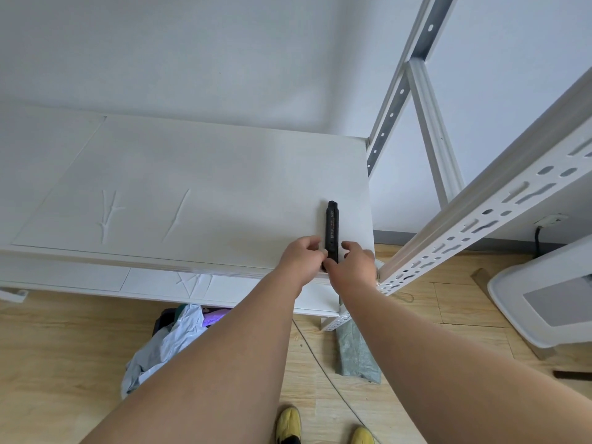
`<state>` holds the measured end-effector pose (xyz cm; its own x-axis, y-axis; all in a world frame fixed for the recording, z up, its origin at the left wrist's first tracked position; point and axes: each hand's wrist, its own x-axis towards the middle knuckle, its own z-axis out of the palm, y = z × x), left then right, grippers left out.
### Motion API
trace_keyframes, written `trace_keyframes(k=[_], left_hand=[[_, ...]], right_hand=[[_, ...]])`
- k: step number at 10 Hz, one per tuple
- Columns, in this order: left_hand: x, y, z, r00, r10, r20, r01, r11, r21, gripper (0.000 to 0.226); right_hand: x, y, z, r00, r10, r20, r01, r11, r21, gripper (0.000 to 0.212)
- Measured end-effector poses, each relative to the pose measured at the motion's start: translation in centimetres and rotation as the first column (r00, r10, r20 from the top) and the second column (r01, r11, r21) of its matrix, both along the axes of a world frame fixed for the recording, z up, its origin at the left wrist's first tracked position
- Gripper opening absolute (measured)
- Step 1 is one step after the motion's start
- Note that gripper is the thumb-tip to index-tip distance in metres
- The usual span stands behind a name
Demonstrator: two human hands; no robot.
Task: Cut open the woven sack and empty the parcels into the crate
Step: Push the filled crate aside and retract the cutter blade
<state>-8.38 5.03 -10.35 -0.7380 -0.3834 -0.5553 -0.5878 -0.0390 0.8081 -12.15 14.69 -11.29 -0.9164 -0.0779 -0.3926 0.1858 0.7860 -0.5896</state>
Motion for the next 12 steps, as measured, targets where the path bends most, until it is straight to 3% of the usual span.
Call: trace_keyframes(k=[1,2,3,4,5,6,8,10,11,12], left_hand=[[-0.4,-2.3,0.8,0.991,0.115,0.061,-0.082,0.915,-0.394,0.048],[-0.3,-6.6,1.8,0.962,0.209,0.176,-0.025,0.709,-0.705,0.047],[1.2,-10.9,1.4,0.929,0.193,0.316,0.148,0.589,-0.795,0.051],[3.1,-14.1,0.0,0.876,0.166,0.453,0.306,0.535,-0.788,0.054],[4.2,-16.2,-1.4,0.845,0.145,0.515,0.363,0.551,-0.751,0.047],[4.8,-17.6,-2.4,0.853,0.149,0.501,0.329,0.591,-0.737,0.056],[6.0,-21.3,-2.7,0.852,0.174,0.494,0.375,0.455,-0.807,0.063],[7.4,-23.9,-2.6,0.725,0.312,0.614,0.403,0.53,-0.746,0.079],[7.3,-22.5,-2.5,0.764,0.274,0.584,0.405,0.501,-0.765,0.077],[6.4,-19.5,-1.7,0.862,0.179,0.475,0.365,0.431,-0.825,0.07]], right_hand=[[0.1,-1.0,0.9,0.982,0.028,-0.188,-0.027,1.0,0.006,0.041],[0.2,-4.5,1.6,0.94,0.245,-0.236,-0.252,0.968,-0.003,0.039],[1.0,-8.9,1.9,0.845,0.512,-0.157,-0.509,0.859,0.057,0.04],[2.1,-12.5,1.7,0.807,0.587,-0.071,-0.584,0.81,0.055,0.039],[2.7,-15.1,1.5,0.814,0.578,-0.055,-0.575,0.816,0.065,0.037],[3.1,-16.4,1.0,0.813,0.572,-0.108,-0.567,0.82,0.075,0.036],[3.2,-17.7,-0.3,0.811,0.567,-0.146,-0.564,0.823,0.067,0.037],[3.2,-18.3,-0.6,0.806,0.574,-0.144,-0.572,0.818,0.06,0.037],[3.2,-17.5,-0.4,0.817,0.563,-0.124,-0.56,0.826,0.06,0.037],[3.1,-16.1,0.8,0.815,0.563,-0.135,-0.557,0.827,0.082,0.037]])
